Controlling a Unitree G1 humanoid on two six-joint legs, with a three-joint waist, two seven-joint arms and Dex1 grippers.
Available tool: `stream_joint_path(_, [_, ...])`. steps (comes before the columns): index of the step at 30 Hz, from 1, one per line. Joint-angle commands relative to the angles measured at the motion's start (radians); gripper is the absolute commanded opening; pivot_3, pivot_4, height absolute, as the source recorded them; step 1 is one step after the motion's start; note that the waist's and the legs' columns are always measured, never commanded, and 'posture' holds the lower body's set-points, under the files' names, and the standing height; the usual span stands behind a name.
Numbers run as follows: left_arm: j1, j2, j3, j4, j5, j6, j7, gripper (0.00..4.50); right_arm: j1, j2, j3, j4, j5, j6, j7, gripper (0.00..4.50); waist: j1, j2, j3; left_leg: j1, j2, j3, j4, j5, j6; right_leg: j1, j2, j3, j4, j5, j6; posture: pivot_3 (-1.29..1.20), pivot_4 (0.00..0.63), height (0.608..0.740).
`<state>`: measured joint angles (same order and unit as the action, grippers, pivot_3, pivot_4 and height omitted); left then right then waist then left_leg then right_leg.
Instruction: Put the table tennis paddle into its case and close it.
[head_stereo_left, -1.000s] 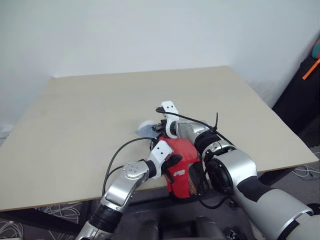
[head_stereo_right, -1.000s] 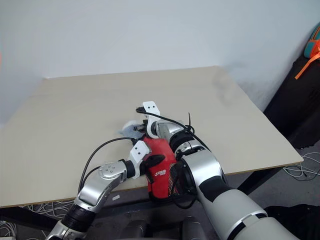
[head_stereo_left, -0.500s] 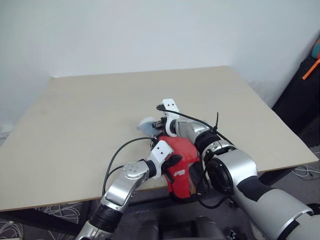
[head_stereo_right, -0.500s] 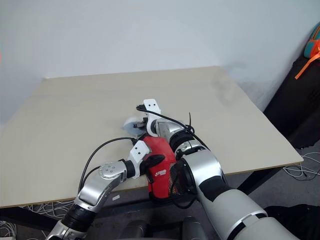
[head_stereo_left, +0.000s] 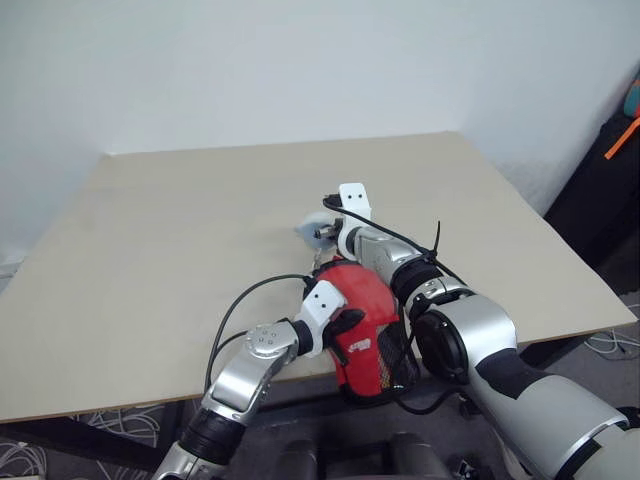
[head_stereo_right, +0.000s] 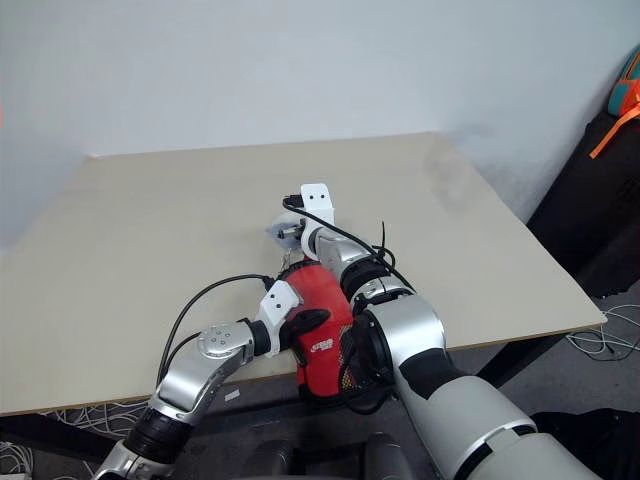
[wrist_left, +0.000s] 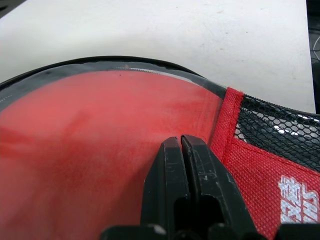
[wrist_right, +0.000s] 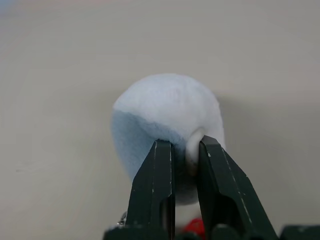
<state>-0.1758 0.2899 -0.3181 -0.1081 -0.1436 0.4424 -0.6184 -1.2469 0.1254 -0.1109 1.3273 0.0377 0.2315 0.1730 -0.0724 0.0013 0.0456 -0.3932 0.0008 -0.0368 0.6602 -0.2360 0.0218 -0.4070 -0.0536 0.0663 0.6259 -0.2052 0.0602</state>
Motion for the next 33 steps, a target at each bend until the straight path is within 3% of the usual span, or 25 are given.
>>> stream_joint_path(1, [0.004,0.004,-0.006,0.034,0.014,0.032,0.005,0.00,-0.043,-0.058,0.009,-0.035,-0.028,-0.054,-0.025,0.26,0.000,0.000,0.000,0.000,0.000,0.000,0.000,0.000,0.000,0.000,0.000,0.000,0.000,0.000,0.000,0.00,0.000,0.740])
stream_joint_path(11, [-0.009,-0.006,-0.015,0.049,0.016,0.035,-0.002,0.00,-0.011,-0.210,0.012,-0.041,-0.052,-0.069,-0.025,0.26,-0.001,0.000,0.000,0.000,0.000,0.001,0.000,0.000,0.000,0.000,0.000,0.001,0.000,0.000,0.000,0.00,0.000,0.740])
stream_joint_path(22, [-0.023,-0.020,-0.026,0.072,0.015,0.038,-0.005,0.00,0.088,-0.333,0.050,-0.103,-0.062,-0.051,0.115,0.26,-0.001,0.001,0.000,0.000,0.000,0.001,0.000,0.000,0.000,0.001,0.000,0.002,-0.001,0.000,0.000,0.00,0.000,0.740])
stream_joint_path(27, [-0.052,-0.032,-0.038,0.106,0.022,0.043,-0.008,0.00,0.152,-0.345,0.054,-0.214,-0.041,-0.005,0.199,0.26,0.000,0.003,-0.001,0.000,-0.001,0.001,0.000,0.000,0.000,0.002,0.000,0.002,-0.001,0.000,0.000,0.00,0.000,0.740])
stream_joint_path(33, [-0.089,-0.042,-0.052,0.161,0.043,0.036,-0.009,0.00,0.298,-0.384,0.069,-0.509,-0.014,0.151,0.302,0.26,0.001,0.004,-0.002,0.001,-0.001,0.000,0.001,0.000,0.001,0.004,0.000,0.002,-0.002,-0.001,0.001,0.00,0.000,0.740])
